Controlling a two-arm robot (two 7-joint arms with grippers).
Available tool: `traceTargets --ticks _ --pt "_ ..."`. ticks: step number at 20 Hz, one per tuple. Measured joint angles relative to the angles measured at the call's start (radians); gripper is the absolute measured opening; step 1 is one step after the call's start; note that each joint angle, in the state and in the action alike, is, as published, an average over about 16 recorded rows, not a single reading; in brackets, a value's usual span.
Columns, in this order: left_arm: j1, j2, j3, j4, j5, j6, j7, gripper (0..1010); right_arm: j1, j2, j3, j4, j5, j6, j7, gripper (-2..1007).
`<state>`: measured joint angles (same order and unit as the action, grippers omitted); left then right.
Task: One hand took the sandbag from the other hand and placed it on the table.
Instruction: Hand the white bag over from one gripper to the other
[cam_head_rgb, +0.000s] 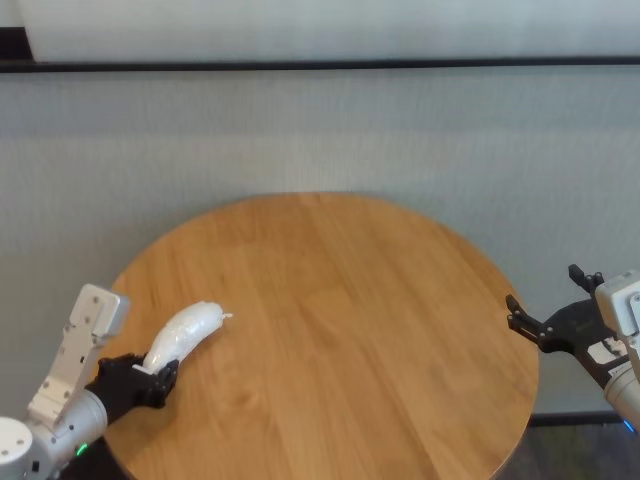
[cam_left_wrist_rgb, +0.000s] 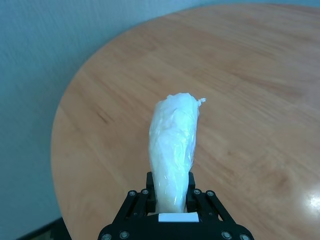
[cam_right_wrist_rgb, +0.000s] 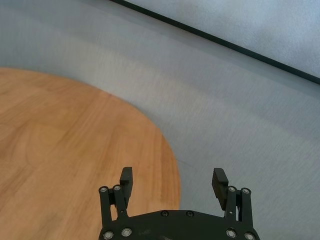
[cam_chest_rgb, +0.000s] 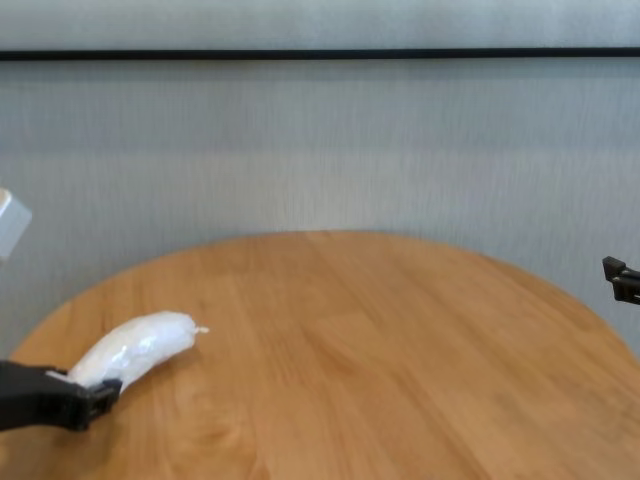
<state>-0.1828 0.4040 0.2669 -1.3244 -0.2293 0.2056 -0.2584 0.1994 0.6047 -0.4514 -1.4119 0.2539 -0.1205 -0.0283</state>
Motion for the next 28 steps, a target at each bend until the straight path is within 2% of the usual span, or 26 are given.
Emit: traceTargets --ticks 7,11,14,20,28 --pt "-0.049 0.012 0.01 0.016 0.027 -0.006 -0.058 343 0.0 0.0 0.0 0.0 0.0 0.0 0.0 1001" --pt "-0.093 0.026 0.021 0.035 0.039 -0.024 -0.118 343 0.0 0.0 0.0 0.0 0.0 0.0 0.0 1001" --pt "-0.135 0.039 0.033 0.058 0.041 -0.051 -0.179 343 0.0 0.0 0.0 0.0 0.0 0.0 0.0 1001" --pt "-0.228 0.065 0.055 0.128 0.013 -0.143 -0.334 343 0.0 0.0 0.0 0.0 0.0 0.0 0.0 1001" --pt "-0.321 0.081 0.081 0.248 -0.078 -0.299 -0.552 343 0.0 0.0 0.0 0.0 0.0 0.0 0.0 1001"
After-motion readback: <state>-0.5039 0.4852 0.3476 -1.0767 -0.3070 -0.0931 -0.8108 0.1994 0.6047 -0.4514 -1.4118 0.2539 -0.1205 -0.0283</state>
